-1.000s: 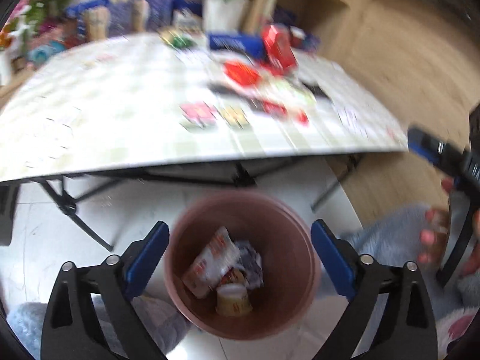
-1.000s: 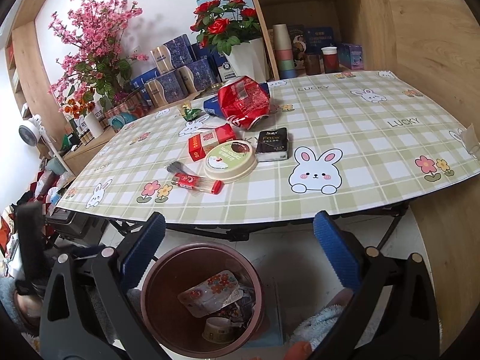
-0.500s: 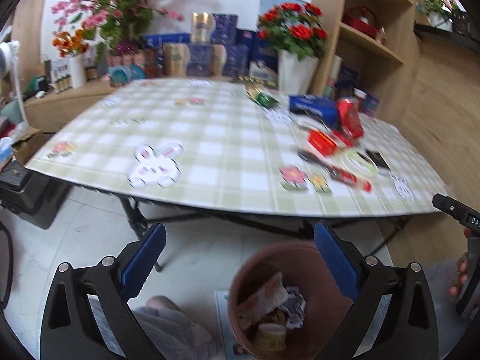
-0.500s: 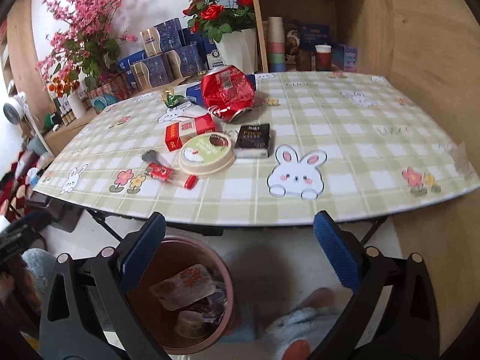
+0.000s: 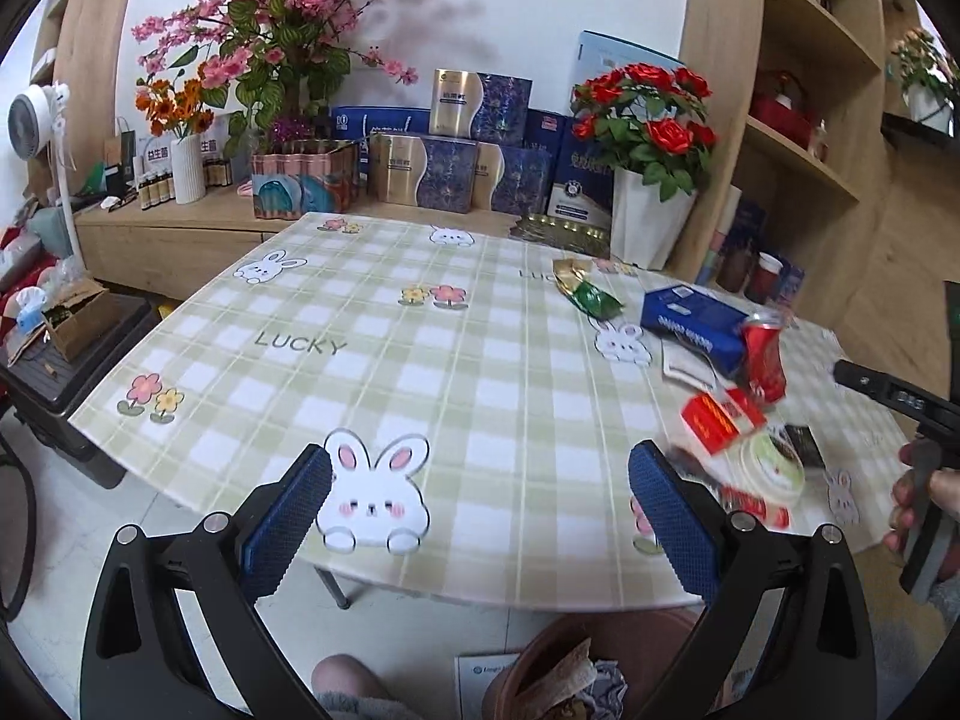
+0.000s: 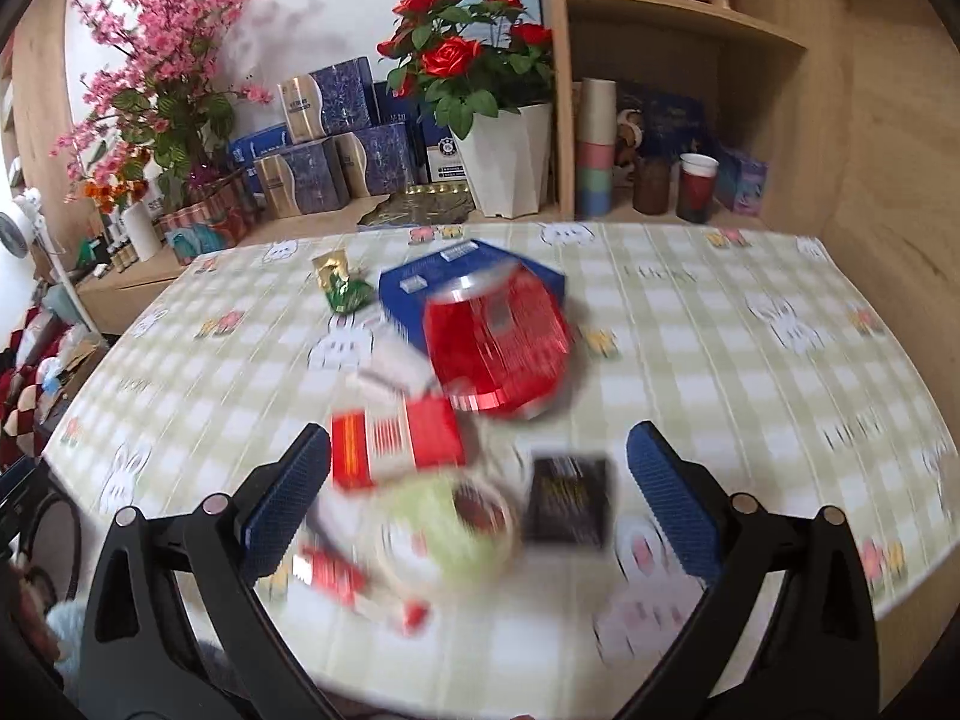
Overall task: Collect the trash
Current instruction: 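Move both tools from the bin toward the items on the table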
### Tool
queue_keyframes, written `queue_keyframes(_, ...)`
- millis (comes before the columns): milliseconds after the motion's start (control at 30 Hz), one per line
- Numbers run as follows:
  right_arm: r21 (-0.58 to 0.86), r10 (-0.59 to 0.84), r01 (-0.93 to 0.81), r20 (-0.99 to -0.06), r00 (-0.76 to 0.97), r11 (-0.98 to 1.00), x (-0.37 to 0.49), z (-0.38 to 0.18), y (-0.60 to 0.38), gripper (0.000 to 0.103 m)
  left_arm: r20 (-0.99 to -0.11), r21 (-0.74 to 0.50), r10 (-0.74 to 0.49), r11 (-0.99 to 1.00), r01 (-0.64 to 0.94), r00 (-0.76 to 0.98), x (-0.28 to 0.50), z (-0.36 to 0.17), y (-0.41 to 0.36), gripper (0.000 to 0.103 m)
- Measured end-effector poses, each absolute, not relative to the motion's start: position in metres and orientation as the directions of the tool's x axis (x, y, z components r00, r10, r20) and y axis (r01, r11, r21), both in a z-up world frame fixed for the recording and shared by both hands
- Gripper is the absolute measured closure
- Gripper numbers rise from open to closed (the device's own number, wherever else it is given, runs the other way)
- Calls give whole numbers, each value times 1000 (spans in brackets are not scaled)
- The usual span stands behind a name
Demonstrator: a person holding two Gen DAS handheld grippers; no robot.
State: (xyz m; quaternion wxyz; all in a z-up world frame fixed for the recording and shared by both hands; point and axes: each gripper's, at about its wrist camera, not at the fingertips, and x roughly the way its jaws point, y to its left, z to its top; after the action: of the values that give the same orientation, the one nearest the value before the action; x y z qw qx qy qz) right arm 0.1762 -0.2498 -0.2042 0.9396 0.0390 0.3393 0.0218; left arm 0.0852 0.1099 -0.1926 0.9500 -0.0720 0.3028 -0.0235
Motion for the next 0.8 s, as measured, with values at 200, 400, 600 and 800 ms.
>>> queue_keyframes(200,74,8,63,-707,707,995,261,-229,-232,6,-589,-202,-102,979,-24,801,119,-199,125,6)
queue_keyframes(400,135,19,130,-761,648,982,301,-253,-237,6,-615,-223,-127,975,-18,778,138,-214,129,6)
queue_keyframes(600,171,48,134,-773,632,976,311,-262,-247,8,-630,-244,-162,970,5,759,149,-225,123,6)
queue_keyframes(800,248,123,114,-767,630,962,298,-260,-269,33,-629,-302,-229,953,38,743,156,-226,111,6)
